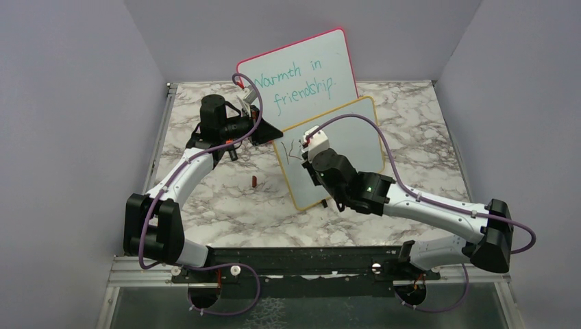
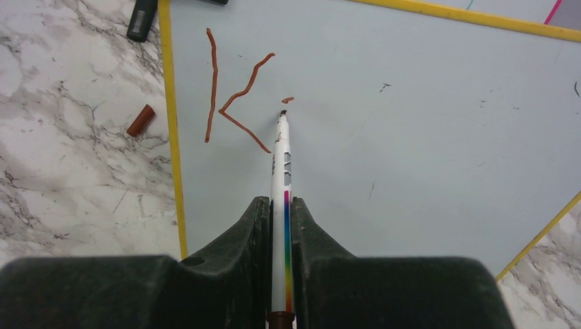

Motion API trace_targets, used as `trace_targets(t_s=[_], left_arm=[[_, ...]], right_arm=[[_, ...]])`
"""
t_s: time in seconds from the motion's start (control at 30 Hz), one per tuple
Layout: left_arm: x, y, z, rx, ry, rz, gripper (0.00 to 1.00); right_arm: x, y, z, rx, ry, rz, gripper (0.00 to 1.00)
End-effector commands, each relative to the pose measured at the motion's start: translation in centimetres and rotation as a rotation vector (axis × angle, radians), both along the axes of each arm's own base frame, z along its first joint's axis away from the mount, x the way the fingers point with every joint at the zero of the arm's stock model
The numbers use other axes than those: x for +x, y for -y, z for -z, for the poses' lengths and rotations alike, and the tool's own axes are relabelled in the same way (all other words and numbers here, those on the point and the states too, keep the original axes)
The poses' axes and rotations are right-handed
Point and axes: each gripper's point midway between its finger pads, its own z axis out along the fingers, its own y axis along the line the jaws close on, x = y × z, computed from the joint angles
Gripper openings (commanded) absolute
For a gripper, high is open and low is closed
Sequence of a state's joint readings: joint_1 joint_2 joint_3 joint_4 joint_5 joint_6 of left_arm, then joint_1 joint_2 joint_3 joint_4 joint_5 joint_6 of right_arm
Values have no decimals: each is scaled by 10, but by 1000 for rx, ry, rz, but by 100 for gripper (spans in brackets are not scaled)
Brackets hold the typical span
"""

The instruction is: Write a sentence on the whiteboard

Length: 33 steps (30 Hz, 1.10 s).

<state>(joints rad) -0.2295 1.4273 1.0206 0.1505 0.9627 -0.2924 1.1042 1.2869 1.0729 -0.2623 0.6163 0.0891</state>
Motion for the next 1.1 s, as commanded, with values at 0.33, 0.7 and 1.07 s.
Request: trace_targets(t_s=[0.33,0.7,1.07], left_arm=[[-6,3,17,28,-49,31,0],[-6,3,17,28,-50,33,0],[-7,3,16,28,-48,33,0]], right_arm=[[-5,5,13,-36,-61,6,1],[-11,6,24,-50,-106,1,1],[-5,15,-7,29,-18,36,1]])
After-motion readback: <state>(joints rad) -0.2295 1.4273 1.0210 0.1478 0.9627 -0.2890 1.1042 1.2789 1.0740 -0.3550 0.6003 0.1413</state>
